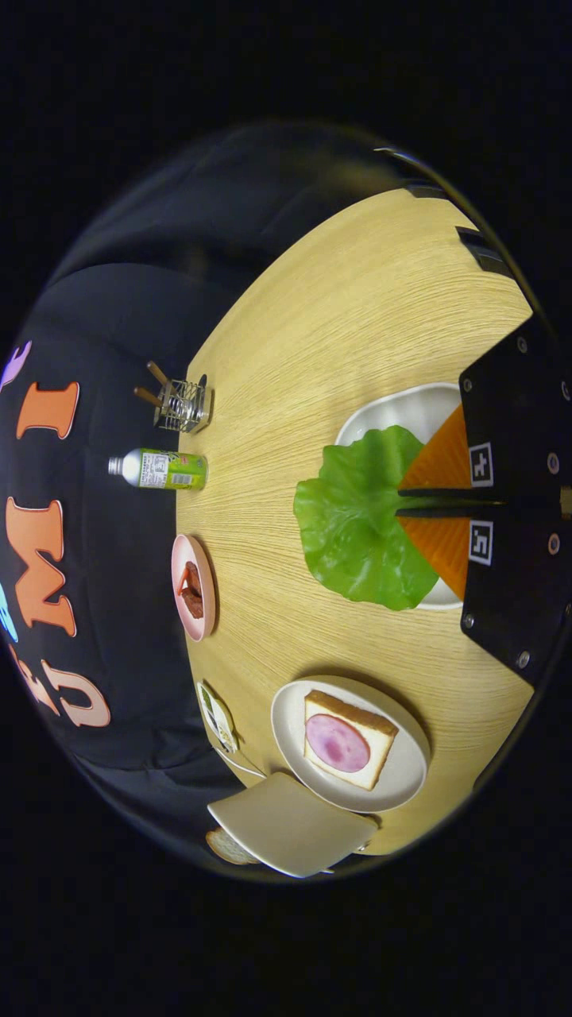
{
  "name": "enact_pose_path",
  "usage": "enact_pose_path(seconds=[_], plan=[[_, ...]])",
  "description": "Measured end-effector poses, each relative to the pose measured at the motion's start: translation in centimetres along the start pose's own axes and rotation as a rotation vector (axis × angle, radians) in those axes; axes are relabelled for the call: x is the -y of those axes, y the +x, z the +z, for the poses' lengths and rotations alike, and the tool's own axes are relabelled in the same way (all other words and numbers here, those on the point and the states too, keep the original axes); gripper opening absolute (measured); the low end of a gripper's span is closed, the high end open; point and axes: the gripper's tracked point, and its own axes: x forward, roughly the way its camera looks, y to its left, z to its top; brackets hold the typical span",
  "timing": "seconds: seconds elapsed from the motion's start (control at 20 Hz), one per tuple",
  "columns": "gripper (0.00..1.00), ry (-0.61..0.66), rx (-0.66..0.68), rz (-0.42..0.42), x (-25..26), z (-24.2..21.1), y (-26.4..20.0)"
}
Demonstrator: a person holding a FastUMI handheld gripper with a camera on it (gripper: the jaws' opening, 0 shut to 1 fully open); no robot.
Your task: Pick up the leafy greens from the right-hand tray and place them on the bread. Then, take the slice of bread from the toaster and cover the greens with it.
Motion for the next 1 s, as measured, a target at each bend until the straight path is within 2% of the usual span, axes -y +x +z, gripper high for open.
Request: enact_pose_path(seconds=[0.45,1.0], plan=[[0.01,-0.003,0.099,0.068,-5.1,4.8,-3.5],[0.01,-0.038,0.158,0.195,-15.9,8.3,-6.2]])
